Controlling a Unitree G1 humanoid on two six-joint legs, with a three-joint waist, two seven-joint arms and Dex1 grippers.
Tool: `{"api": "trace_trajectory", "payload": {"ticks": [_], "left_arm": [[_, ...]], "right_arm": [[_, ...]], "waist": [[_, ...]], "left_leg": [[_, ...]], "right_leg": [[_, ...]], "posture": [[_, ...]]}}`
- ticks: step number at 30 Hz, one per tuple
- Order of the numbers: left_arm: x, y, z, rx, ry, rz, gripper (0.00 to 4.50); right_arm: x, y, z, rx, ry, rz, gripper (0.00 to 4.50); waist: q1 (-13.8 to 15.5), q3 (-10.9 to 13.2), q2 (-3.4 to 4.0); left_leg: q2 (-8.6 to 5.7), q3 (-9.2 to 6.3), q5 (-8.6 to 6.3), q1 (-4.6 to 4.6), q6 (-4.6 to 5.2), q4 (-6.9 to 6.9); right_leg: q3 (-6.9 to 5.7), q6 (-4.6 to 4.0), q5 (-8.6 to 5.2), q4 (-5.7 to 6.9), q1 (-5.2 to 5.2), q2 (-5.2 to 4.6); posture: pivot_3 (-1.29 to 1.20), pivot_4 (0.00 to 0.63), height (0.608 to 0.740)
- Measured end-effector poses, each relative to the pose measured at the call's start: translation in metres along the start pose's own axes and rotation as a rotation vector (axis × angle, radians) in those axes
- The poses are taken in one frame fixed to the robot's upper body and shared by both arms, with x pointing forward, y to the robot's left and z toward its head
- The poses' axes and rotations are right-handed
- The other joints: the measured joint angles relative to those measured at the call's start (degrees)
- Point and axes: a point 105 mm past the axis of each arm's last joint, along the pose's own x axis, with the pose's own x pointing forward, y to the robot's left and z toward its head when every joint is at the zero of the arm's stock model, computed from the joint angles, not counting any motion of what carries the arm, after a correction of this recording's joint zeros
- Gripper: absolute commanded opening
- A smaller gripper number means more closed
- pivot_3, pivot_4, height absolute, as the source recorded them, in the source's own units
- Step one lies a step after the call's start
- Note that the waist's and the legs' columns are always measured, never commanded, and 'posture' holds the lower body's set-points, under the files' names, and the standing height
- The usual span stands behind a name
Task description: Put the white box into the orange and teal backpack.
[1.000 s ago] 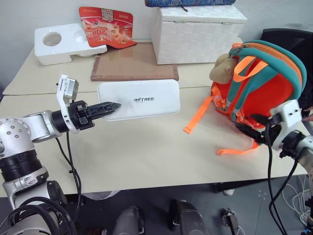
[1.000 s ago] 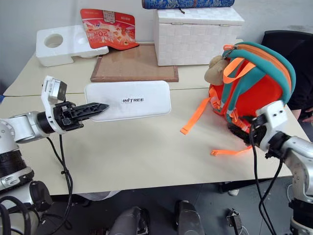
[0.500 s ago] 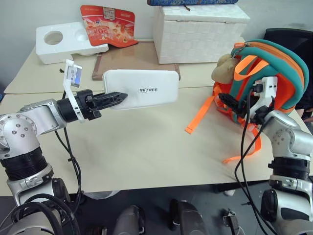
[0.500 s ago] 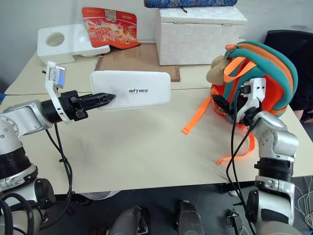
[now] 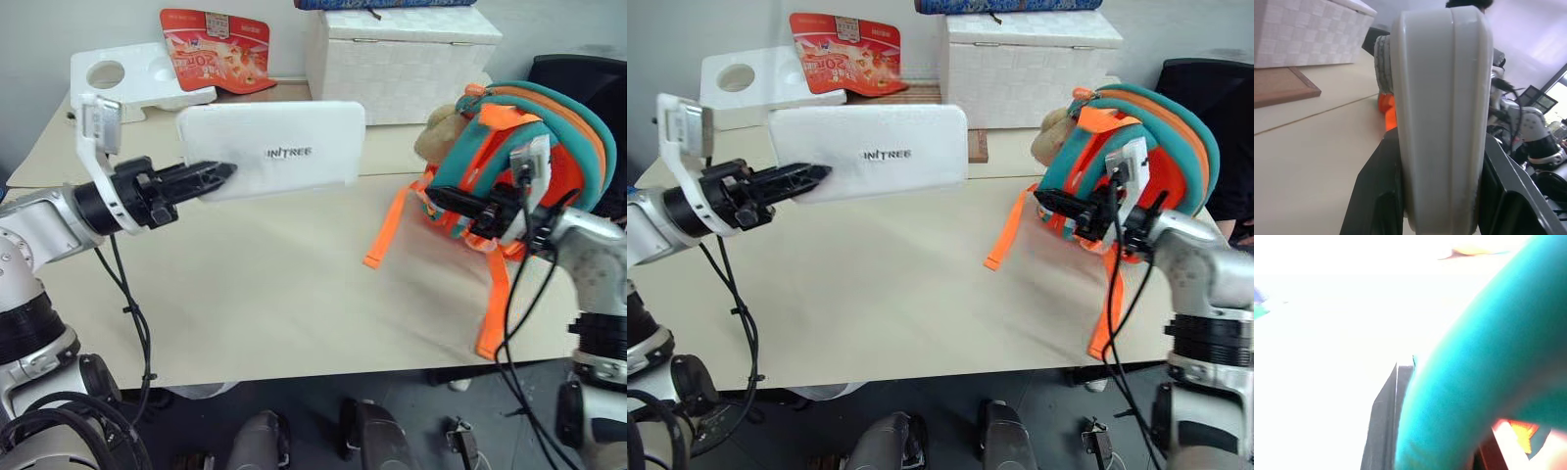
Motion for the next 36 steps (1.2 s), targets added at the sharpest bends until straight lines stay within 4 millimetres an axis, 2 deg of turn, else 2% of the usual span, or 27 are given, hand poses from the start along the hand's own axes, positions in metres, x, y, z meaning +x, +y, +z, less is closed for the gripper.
{"api": "trace_trajectory", "payload": {"ticks": [3,5,8,12,20,26,36], "left_arm": [[0.000,0.002,0.010,0.017,-0.015,-0.018,1.34],[-0.001,0.003,0.014,0.036,-0.022,-0.031,1.34],[0.008,0.005,0.008,0.048,0.005,-0.060,1.34],[0.020,0.003,0.003,0.062,0.023,-0.120,1.34],[0.054,-0.005,-0.013,0.155,0.072,-0.247,1.34],[0.078,-0.003,-0.013,0.288,0.083,-0.291,1.34],[0.077,-0.001,-0.011,0.479,0.198,-0.367,1.34]], "right_arm": [[-0.013,0.026,-0.005,0.026,0.114,0.119,0.01],[-0.023,0.042,0.001,0.033,0.167,0.196,0.01],[-0.034,0.065,0.012,0.046,0.197,0.302,0.01],[-0.047,0.083,0.010,0.086,0.257,0.388,0.01],[-0.057,0.093,0.005,0.104,0.290,0.452,0.01],[-0.060,0.092,0.000,0.113,0.298,0.454,0.01],[-0.065,0.087,-0.001,0.104,0.290,0.427,0.01]], "waist": [[0.1,0.0,-0.03],[0.1,0.0,-0.03],[0.1,0.1,-0.09],[0.4,0.1,-0.19],[1.6,0.1,-0.22],[2.2,0.1,-0.23],[2.7,0.1,-0.23]], "left_leg": [[-0.03,0.02,0.00,-0.02,0.01,-0.08],[-0.04,0.05,0.00,0.04,0.01,-0.17],[-0.01,0.03,0.00,0.03,0.01,-0.17],[-0.02,0.03,0.00,0.02,0.01,-0.16],[-0.04,0.05,0.01,0.00,0.04,-0.03],[-0.04,0.01,-0.03,-0.03,0.11,0.19],[-0.03,0.00,-0.17,-0.11,0.28,0.49]], "right_leg": [[-0.02,0.00,0.00,-0.06,-0.04,0.01],[-0.01,0.00,0.00,-0.12,-0.01,0.01],[-0.02,0.00,0.00,-0.14,-0.01,0.00],[-0.01,0.00,0.00,-0.18,-0.02,-0.02],[0.00,0.00,0.00,-0.23,-0.04,-0.04],[-0.06,0.00,0.00,-0.19,0.01,-0.05],[-0.08,0.02,0.02,-0.17,0.03,-0.10]], "posture": [[0.00,0.150,0.740],[0.00,0.150,0.740],[0.00,0.150,0.740],[0.00,0.150,0.740],[0.00,0.150,0.740],[0.00,0.150,0.740],[0.00,0.150,0.740]]}}
